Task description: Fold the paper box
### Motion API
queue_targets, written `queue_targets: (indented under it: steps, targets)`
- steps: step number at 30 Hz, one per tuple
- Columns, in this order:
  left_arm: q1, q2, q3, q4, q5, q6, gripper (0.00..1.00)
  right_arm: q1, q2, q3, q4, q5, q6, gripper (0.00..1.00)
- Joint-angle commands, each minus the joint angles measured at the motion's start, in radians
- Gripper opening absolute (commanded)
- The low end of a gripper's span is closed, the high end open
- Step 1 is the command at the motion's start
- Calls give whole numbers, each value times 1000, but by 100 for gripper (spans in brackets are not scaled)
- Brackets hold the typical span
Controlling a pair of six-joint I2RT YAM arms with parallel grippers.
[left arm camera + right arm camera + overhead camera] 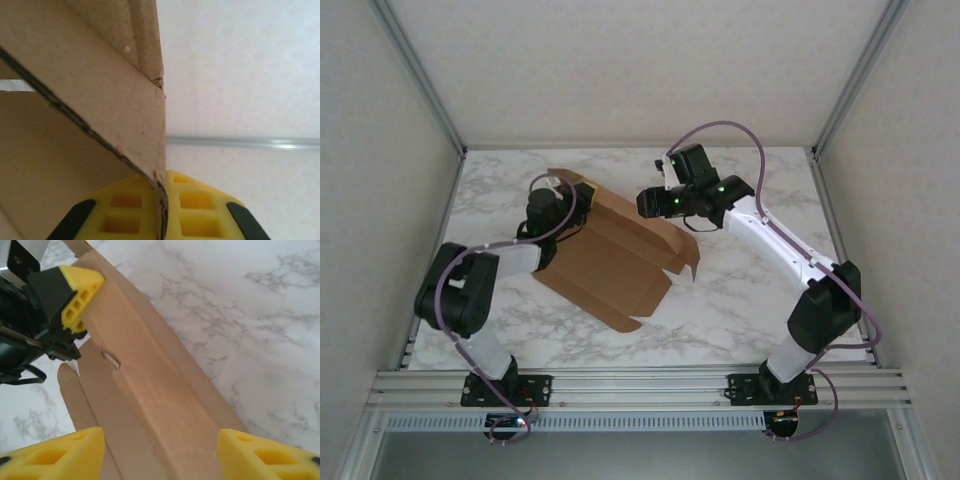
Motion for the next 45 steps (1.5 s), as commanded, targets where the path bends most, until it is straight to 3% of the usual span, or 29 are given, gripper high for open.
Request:
queue_targets:
  steps: [1,5,7,12,20,23,27,32,39,45]
  targets:
    - [-7,-81,-29,-60,-259,-53,0,4,-27,-34,15,-22,74,60]
    - [-74,-171,-44,-176,-486,-48,0,13,-18,-59,15,61,99,55]
    - [-92,-180,-49,-170,-509,-47,0,13,-20,-68,33,67,125,55]
    - [-94,-128,-99,-37,-410,-89,0,14,23,-43,65,50,167,56]
    - [-86,-99,-152,49,-308,-51,2,14,116,20,60,43,147,47]
    - [-69,-77,-141,82,-229,-37,7,13,142,22,54,43,143,43]
    - [-47,-75,-112,39,-122,32,22,13,143,6,62,49,123,42]
    - [-32,-68,-85,1,2,106,29,13,129,-8,63,37,92,41]
    - [-28,-49,-62,-43,105,163,27,13,127,-4,57,41,67,41]
    - [-21,-55,-57,-73,121,180,23,7,138,1,51,36,61,40]
